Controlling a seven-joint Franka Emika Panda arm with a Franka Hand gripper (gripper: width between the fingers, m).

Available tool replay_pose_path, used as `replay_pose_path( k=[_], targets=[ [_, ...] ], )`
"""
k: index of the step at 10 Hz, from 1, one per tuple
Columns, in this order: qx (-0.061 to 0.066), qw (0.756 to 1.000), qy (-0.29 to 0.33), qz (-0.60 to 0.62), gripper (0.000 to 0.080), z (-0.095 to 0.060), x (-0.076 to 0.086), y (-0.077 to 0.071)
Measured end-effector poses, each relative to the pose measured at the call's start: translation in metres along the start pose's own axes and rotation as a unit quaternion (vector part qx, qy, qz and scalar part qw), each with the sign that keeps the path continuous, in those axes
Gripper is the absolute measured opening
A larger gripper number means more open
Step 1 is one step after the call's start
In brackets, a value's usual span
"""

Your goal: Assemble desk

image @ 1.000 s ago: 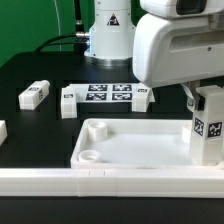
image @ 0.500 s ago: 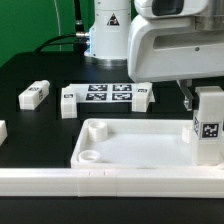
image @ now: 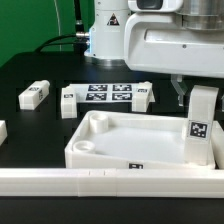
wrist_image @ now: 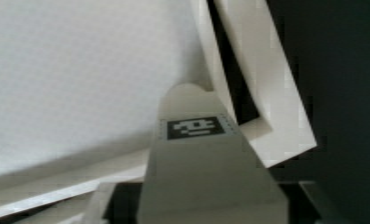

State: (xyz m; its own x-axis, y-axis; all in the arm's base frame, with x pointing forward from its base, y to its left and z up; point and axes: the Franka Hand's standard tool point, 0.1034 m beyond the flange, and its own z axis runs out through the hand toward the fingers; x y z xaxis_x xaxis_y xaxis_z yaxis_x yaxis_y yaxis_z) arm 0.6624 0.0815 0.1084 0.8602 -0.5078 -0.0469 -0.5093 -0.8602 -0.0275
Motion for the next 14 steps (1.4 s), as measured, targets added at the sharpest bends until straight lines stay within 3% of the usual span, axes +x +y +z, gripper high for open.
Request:
replay_pose_path(
  k=[3, 4, 5, 6, 8, 9, 10, 12, 14],
  targets=[
    [-0.01, 0.998, 0.002, 0.063, 0.0298, -0.001, 0.006, 0.011],
    [-0.01, 0.998, 0.001, 0.063, 0.0464, 0.0, 0.005, 0.011],
    [-0.01, 0.998, 0.001, 0.063, 0.0464, 0.0, 0.005, 0.011],
    [-0.01, 0.998, 0.001, 0.063, 0.0586, 0.0, 0.005, 0.011],
    [-0.008, 0.999, 0.001, 0.045, 0.0629, -0.003, 0.001, 0.007],
    [-0.005, 1.0, 0.0, 0.028, 0.0646, -0.012, -0.009, 0.007],
    [-0.005, 1.0, -0.004, 0.01, 0.0646, -0.023, -0.022, 0.016],
    [-0.002, 1.0, -0.005, -0.02, 0.0649, -0.043, -0.031, 0.04],
    [-0.005, 0.999, -0.008, -0.031, 0.0649, -0.042, -0.041, 0.06]
  ],
)
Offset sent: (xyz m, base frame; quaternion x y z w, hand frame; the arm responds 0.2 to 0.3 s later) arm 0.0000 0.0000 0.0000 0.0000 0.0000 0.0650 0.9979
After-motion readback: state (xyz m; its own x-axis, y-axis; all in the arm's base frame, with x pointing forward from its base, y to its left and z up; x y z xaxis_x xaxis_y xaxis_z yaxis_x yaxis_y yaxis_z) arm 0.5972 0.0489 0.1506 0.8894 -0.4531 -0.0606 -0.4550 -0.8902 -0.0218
